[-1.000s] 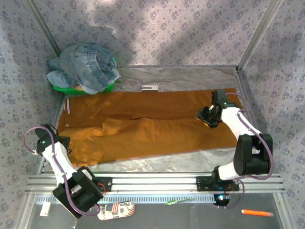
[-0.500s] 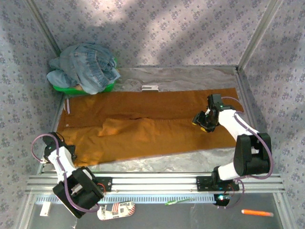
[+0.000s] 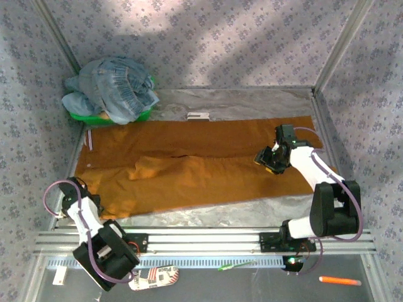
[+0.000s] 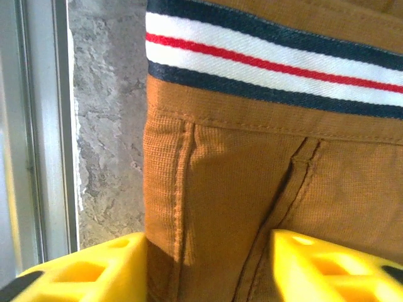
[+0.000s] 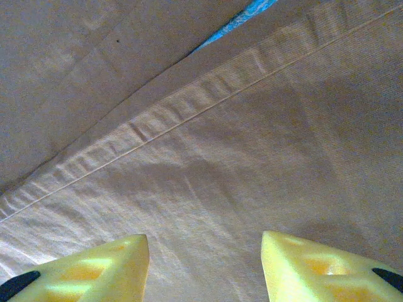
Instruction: Fold and stack the trousers
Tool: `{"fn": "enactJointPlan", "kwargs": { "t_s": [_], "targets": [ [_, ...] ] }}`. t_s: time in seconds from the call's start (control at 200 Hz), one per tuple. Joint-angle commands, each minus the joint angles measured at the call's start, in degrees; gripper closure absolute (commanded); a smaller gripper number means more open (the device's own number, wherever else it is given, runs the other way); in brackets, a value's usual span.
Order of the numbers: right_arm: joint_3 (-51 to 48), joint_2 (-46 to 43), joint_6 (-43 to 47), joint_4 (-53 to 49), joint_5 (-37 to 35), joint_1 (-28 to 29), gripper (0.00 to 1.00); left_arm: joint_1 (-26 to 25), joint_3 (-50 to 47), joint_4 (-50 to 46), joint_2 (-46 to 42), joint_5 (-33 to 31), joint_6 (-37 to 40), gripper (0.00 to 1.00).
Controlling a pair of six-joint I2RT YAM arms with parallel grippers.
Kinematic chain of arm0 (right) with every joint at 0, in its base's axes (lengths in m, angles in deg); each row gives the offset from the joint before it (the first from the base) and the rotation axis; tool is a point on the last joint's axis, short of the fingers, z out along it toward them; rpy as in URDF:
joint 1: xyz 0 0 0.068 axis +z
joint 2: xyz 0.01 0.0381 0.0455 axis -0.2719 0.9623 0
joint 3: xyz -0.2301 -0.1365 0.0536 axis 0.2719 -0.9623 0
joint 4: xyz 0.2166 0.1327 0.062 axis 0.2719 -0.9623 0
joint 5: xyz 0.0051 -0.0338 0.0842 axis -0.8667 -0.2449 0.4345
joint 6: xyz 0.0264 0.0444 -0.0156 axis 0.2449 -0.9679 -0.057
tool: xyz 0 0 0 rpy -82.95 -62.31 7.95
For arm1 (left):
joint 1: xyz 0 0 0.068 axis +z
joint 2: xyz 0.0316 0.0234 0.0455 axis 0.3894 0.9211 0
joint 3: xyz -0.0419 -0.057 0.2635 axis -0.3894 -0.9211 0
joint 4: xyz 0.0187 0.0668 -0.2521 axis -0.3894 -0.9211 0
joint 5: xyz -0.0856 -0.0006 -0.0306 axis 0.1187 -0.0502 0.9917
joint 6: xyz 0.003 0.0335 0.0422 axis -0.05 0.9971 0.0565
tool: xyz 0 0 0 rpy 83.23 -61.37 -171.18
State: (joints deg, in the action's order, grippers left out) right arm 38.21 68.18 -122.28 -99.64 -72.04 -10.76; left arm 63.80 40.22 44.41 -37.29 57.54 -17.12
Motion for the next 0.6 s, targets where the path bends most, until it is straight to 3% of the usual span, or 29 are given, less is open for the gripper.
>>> {"fn": "enactJointPlan", "kwargs": {
  "t_s": [0.0,0.2,0.43,0.595],
  "targets": [
    [-0.6,-1.1,0.9,-2.1,-0.7,-0.4,0.48,0.4,-1.1,0.0,-1.6,0.1,0.2,0.54],
    [0.6,-3.0,1.5,-4.4,-1.1,-2.2,0.48,0.5,1.4,-3.1,-5.7,1.5,3.3,0.77],
    [2.5,-5.7,0.9,-8.2,-0.8,-4.9,0.48,0.5,2.8,-2.1,-6.4,8.1,3.0,1.00],
    [2.6,-8.6,-0.1,-11.5,0.9,-9.5,0.47,0.4,4.9,-2.1,-6.3,11.3,3.6,1.00]
  ]
}}
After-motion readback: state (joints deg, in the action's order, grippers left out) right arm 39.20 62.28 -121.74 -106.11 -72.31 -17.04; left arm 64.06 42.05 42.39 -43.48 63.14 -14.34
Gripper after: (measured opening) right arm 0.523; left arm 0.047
